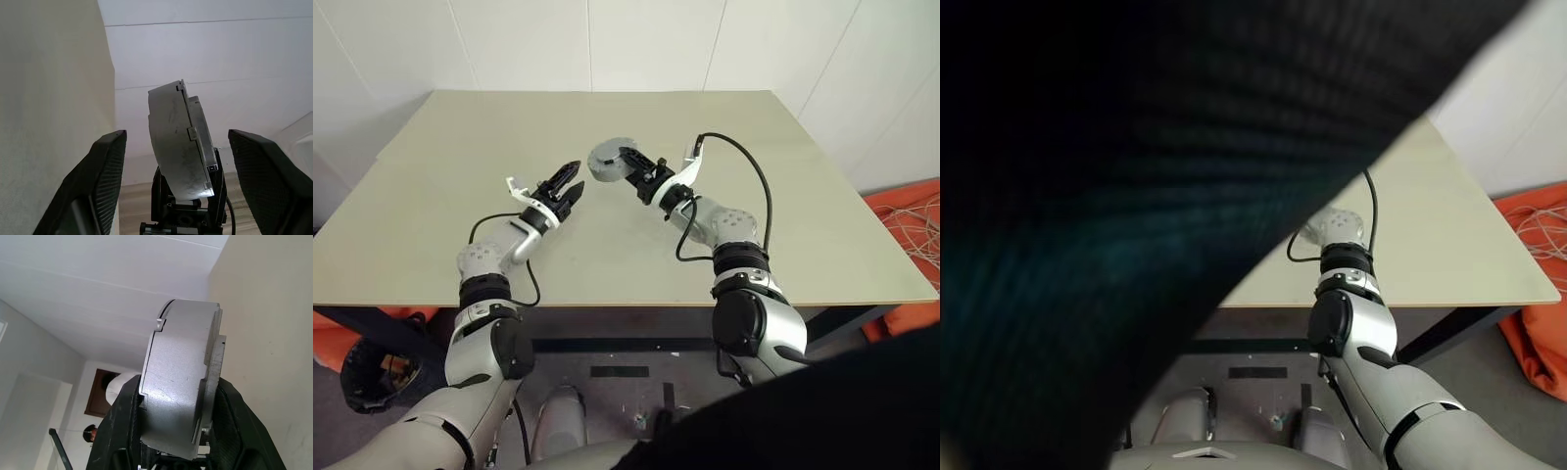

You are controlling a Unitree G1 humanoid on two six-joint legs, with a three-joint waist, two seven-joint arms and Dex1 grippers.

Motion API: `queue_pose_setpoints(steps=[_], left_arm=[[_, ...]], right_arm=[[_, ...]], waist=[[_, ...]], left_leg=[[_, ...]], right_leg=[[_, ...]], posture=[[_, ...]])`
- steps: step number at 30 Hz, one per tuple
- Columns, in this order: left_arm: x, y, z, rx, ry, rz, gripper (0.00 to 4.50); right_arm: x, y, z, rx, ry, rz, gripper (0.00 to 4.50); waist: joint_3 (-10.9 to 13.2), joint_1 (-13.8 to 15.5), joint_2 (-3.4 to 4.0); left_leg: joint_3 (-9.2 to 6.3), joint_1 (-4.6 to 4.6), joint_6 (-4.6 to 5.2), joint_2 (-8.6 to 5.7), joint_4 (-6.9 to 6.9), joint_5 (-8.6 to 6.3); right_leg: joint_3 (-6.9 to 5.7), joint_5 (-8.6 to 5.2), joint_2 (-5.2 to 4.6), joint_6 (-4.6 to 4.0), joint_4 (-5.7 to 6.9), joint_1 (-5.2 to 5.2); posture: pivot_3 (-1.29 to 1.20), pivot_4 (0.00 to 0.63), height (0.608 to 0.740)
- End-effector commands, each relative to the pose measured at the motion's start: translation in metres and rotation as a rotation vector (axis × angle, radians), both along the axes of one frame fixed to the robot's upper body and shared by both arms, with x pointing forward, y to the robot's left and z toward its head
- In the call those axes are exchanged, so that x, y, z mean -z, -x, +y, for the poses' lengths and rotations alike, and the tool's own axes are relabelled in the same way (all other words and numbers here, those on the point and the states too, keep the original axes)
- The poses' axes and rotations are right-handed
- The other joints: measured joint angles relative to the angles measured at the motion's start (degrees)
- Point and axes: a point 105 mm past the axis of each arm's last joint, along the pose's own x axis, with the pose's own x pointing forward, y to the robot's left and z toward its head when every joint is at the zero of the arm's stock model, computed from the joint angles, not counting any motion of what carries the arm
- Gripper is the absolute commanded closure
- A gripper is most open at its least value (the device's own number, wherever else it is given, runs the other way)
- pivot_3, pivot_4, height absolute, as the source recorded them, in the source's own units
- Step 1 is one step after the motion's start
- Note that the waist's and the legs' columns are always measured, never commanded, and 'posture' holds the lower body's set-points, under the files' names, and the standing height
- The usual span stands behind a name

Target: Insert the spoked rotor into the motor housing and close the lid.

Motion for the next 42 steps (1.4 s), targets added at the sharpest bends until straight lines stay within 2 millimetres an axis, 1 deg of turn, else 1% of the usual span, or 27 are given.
queue_pose_setpoints(steps=[1,5,9,14,16,19,27,30,31,35,36,42], left_arm=[[-0.023,-0.004,-0.005,0.017,0.059,-0.073,0.1],[-0.016,-0.011,-0.014,0.041,0.14,0.022,0.04],[-0.029,-0.008,-0.031,0.134,0.226,-0.019,0.04],[-0.036,-0.01,-0.046,0.172,0.262,-0.035,0.04],[-0.042,-0.011,-0.051,0.186,0.271,-0.054,0.04],[-0.047,-0.013,-0.053,0.184,0.282,-0.072,0.04],[-0.049,-0.019,-0.054,0.145,0.258,-0.079,0.04],[-0.049,-0.02,-0.052,0.13,0.256,-0.089,0.59],[-0.05,-0.02,-0.052,0.128,0.256,-0.09,0.87],[-0.049,-0.02,-0.052,0.127,0.256,-0.093,2.26],[-0.049,-0.02,-0.052,0.128,0.256,-0.094,2.41],[-0.05,-0.019,-0.053,0.141,0.253,-0.1,2.41]], right_arm=[[-0.037,-0.001,-0.006,0.014,-0.058,-0.12,2.6],[-0.04,0.001,-0.006,0.011,-0.062,-0.133,2.6],[-0.044,0.003,-0.005,0.001,-0.059,-0.152,2.6],[-0.046,0.006,-0.006,-0.003,-0.052,-0.167,2.6],[-0.045,0.006,-0.006,-0.001,-0.045,-0.17,2.6],[-0.044,0.007,-0.007,0.003,-0.039,-0.173,2.6],[-0.043,0.007,-0.008,0.01,-0.029,-0.175,2.6],[-0.041,0.007,-0.007,0.014,-0.021,-0.171,2.6],[-0.041,0.007,-0.007,0.015,-0.02,-0.17,2.6],[-0.041,0.007,-0.007,0.015,-0.018,-0.172,2.6],[-0.041,0.007,-0.006,0.014,-0.018,-0.173,2.6],[-0.041,0.007,-0.006,0.013,-0.018,-0.173,2.6]], waist=[[0.0,0.0,0.0],[0.0,0.1,0.0],[0.0,0.1,0.0],[0.0,0.1,0.0],[0.0,0.1,0.0],[0.0,0.1,0.0],[0.0,0.2,0.0],[0.0,0.2,0.0],[0.0,0.2,0.0],[0.0,0.2,0.0],[0.0,0.2,0.0],[0.0,0.2,0.0]], left_leg=[[0.0,0.0,0.0,0.0,0.0,0.0],[0.0,0.0,0.0,-0.02,0.0,0.0],[0.0,0.0,0.0,-0.02,0.01,0.0],[0.0,-0.01,0.0,-0.02,0.01,0.0],[0.0,0.0,0.0,-0.02,0.01,0.0],[0.0,-0.01,0.0,-0.02,0.01,0.0],[0.0,-0.01,0.0,-0.02,0.01,0.0],[0.0,-0.01,0.01,-0.02,0.01,0.0],[0.0,-0.01,0.0,-0.02,0.01,0.0],[0.0,-0.01,0.0,-0.01,0.01,0.0],[0.0,-0.02,0.01,-0.01,0.01,0.0],[0.0,-0.01,0.01,-0.01,0.01,0.0]], right_leg=[[0.0,0.01,0.0,0.02,0.0,0.0],[0.01,0.02,-0.01,0.03,0.0,0.01],[0.01,0.03,-0.01,0.05,0.0,0.01],[0.0,0.08,-0.01,0.14,-0.01,0.0],[0.0,0.09,-0.01,0.14,0.0,0.0],[-0.01,0.09,-0.01,0.14,0.0,0.01],[-0.01,0.09,-0.01,0.14,-0.01,0.0],[-0.01,0.09,-0.01,0.15,0.0,0.01],[-0.01,0.09,-0.02,0.14,0.0,0.01],[-0.01,0.09,-0.02,0.14,0.0,0.01],[-0.01,0.09,-0.02,0.14,0.0,0.0],[-0.01,0.08,-0.02,0.13,0.0,0.01]], posture=[[0.0,0.0,0.74],[0.0,0.0,0.74],[0.0,0.0,0.74],[0.0,0.0,0.74],[0.0,0.0,0.74],[0.0,0.0,0.74],[0.0,0.0,0.74],[0.0,0.0,0.74],[0.0,0.0,0.74],[0.0,0.0,0.74],[0.0,0.0,0.74],[0.0,0.0,0.74]])
